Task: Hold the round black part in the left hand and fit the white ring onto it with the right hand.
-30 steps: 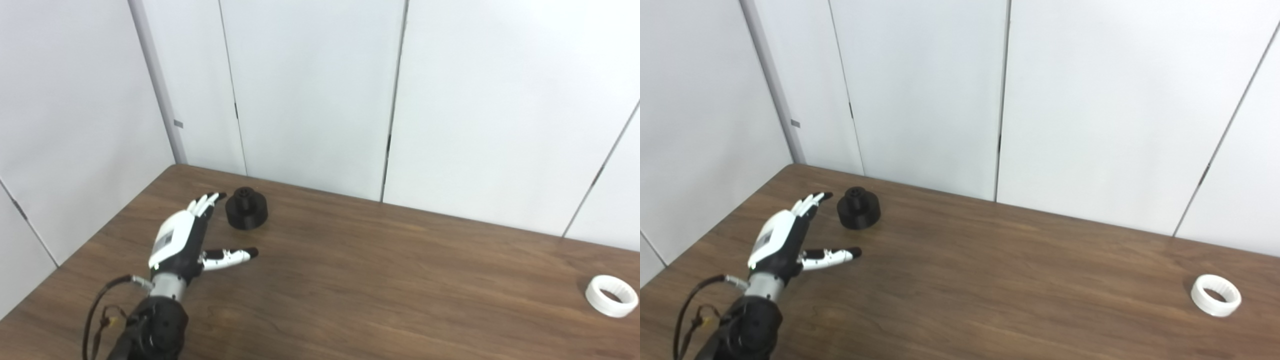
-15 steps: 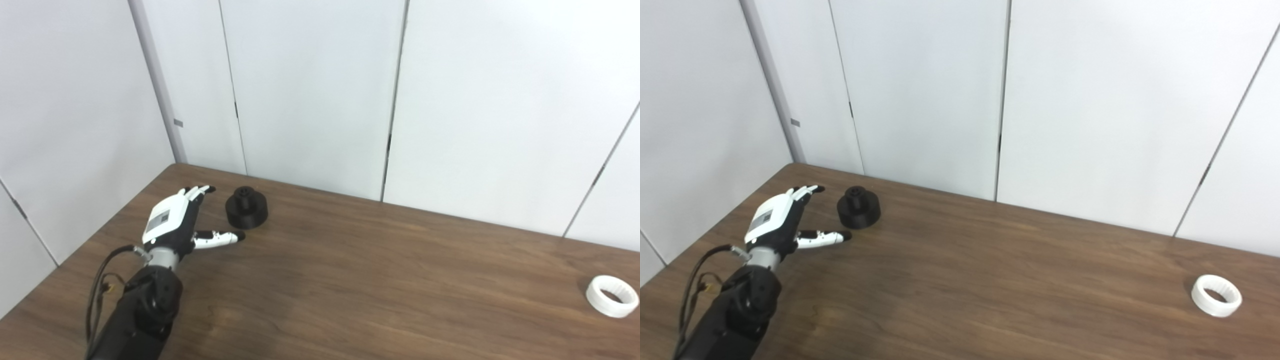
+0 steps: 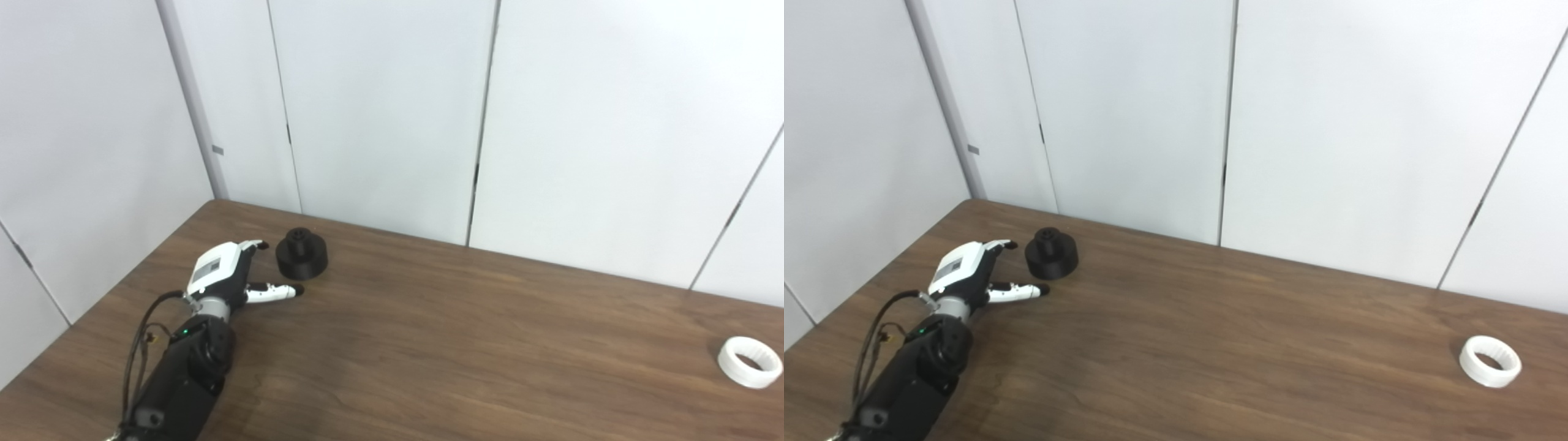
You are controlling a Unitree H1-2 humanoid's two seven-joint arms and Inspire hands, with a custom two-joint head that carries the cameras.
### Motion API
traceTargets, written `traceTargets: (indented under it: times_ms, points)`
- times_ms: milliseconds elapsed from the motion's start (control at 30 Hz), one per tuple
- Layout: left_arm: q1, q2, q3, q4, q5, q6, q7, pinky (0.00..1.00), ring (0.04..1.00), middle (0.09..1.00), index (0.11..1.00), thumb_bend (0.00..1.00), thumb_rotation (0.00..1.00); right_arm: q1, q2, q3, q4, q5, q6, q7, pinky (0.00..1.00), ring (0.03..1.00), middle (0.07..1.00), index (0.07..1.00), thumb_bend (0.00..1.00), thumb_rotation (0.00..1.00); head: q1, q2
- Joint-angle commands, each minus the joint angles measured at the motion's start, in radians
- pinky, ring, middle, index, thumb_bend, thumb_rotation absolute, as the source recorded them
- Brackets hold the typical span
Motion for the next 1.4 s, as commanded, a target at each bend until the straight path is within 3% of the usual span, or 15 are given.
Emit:
traceTargets:
  times_ms: [0, 667, 1367]
  points:
    - [-0.062, 0.034, 0.0, -0.009, 0.002, 0.01, 0.011, 1.0, 0.976, 0.937, 0.861, 1.0, 0.51, -0.005, -0.003, -0.007, -0.042, 0.005, -0.014, -0.011, 1.0, 1.0, 1.0, 1.0, 0.57, 1.0, 0.001, 0.001]
    - [-0.203, 0.025, -0.066, 0.224, -0.022, 0.014, 0.063, 1.0, 0.983, 0.943, 0.858, 1.0, 0.53, 0.003, 0.0, -0.012, -0.048, -0.001, -0.01, -0.017, 1.0, 1.0, 0.996, 0.999, 0.58, 1.0, -0.008, 0.005]
    - [-0.265, 0.013, -0.104, 0.294, -0.078, -0.014, 0.071, 1.0, 0.966, 0.922, 0.845, 1.0, 0.45, 0.008, -0.004, -0.016, -0.043, 0.007, -0.024, -0.011, 1.0, 1.0, 0.992, 0.998, 0.58, 1.0, -0.01, 0.014]
